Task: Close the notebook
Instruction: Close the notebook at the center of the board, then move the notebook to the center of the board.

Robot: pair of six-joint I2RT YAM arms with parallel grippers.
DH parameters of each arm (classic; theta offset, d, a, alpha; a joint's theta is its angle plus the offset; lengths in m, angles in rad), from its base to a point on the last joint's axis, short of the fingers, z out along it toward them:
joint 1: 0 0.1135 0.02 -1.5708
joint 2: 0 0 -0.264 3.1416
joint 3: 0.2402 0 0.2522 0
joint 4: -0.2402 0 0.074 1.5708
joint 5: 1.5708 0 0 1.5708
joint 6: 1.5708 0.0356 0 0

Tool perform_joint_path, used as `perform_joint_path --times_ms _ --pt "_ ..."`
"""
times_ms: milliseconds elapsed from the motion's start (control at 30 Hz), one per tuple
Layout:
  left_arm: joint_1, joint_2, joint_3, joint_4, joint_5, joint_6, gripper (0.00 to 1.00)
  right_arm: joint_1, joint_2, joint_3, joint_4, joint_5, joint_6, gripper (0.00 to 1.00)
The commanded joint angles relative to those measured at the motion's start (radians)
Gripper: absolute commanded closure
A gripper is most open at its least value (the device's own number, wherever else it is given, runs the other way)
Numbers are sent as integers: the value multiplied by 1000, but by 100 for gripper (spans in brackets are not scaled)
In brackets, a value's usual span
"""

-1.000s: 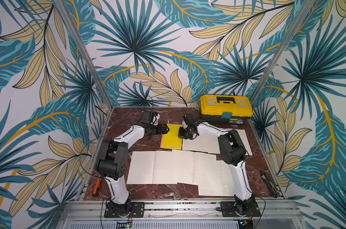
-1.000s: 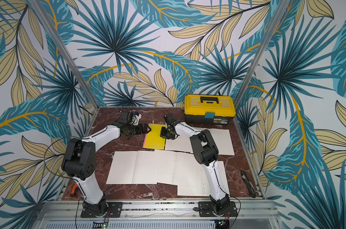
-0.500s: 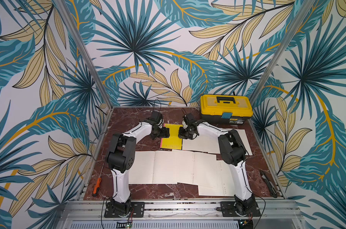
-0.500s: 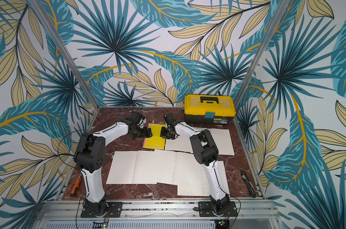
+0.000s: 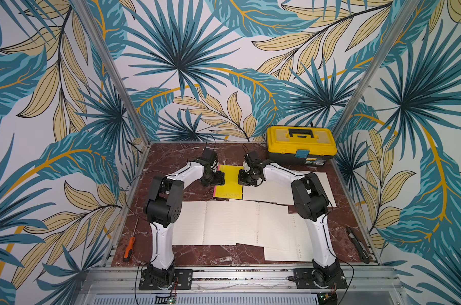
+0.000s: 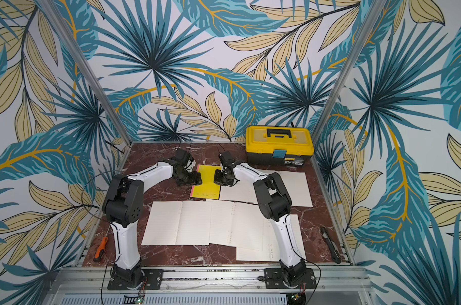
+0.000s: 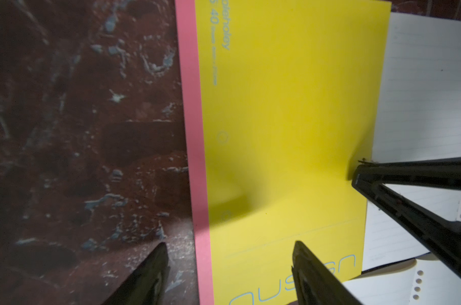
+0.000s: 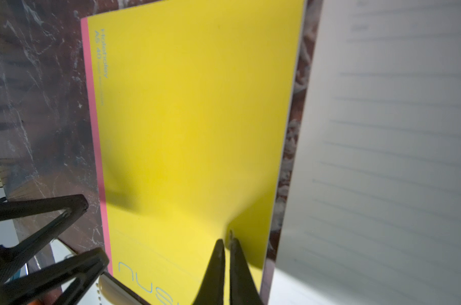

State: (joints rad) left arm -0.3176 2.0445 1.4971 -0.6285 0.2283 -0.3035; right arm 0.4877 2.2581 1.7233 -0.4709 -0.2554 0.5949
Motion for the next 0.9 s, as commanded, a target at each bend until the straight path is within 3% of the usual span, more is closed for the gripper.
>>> perform_joint_path --times_ms 0,167,867 --pt "-3 25 38 -23 7 11 31 2 -44 -27 -32 0 -17 84" --pt "-2 27 40 -26 2 13 34 0 -64 -25 -41 11 -23 77" --pt "-2 38 41 -31 -10 14 38 2 -74 -65 -60 17 -27 81"
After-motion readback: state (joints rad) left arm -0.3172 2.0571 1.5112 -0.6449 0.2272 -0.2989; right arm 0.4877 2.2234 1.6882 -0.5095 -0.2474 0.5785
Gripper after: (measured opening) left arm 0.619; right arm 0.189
